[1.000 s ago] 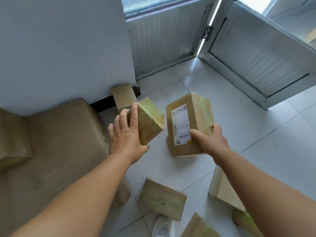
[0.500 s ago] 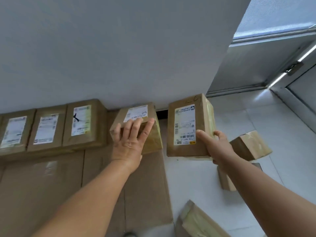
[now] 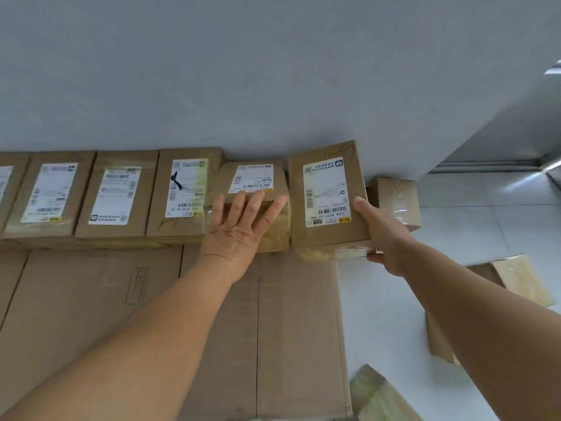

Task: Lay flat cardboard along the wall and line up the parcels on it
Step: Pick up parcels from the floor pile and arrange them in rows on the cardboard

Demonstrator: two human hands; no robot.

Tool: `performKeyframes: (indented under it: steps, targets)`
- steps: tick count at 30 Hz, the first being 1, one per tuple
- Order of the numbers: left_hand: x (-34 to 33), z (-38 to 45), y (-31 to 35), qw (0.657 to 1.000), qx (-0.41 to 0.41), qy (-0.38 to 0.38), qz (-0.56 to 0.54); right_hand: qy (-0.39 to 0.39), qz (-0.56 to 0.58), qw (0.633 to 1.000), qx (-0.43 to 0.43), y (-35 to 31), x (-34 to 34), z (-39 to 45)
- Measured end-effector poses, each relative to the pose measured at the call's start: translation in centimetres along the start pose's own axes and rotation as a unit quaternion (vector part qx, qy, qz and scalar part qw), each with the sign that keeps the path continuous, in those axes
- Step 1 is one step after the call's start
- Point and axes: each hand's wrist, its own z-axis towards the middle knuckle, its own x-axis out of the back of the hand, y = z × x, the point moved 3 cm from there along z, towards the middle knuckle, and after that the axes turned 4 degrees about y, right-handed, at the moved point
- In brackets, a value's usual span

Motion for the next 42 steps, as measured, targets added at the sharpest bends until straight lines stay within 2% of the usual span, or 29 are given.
performKeyframes:
  steps: [5,8,12,13,19,28,31,36,39,42]
  targets:
    - [-1.1,0.0,-0.4,0.999,-0.03,-0.017,-0.01,0.045,-0.026,0.999,0.01,1.6,-2.9,1.8]
    - [-1.3,-0.3,0.1,0.997,-0.036,-0.042,-0.059,0.092,-0.037,0.995,0.008,2.0,-3.8,1.5]
    - [-2.2,-0.6,0.5,0.979,0.007,-0.183,-0.09,0.102,-0.03,0.994,0.042,1.6,-4.3,2.2]
    - [-2.3,-0.4,0.4,0.976,0.027,-0.194,-0.099,0.097,-0.038,0.993,0.057,1.2,-4.5,2.1]
    - [-2.6,1.7,0.3,0.974,0.065,-0.183,-0.117,0.064,-0.092,0.988,0.108,0.8,-5.1,2.2]
    - [-2.3,3.2,0.8,0.969,0.102,-0.199,-0.103,0.011,-0.138,0.985,0.101,0.9,-4.9,2.7]
    - [-1.3,3.6,1.7,0.966,0.122,-0.19,-0.125,0.034,-0.105,0.988,0.111,1.2,-4.9,2.1]
    - [0.5,2.8,6.7,0.962,0.126,-0.121,-0.209,0.085,-0.041,0.988,0.119,4.6,-2.3,-0.5]
    - [1.7,1.6,11.0,0.952,0.109,-0.127,-0.257,0.1,-0.004,0.992,0.079,8.2,0.3,-2.1]
    - [3.1,-0.4,15.8,0.938,0.07,-0.167,-0.297,0.127,0.014,0.991,0.031,12.5,3.0,-4.0]
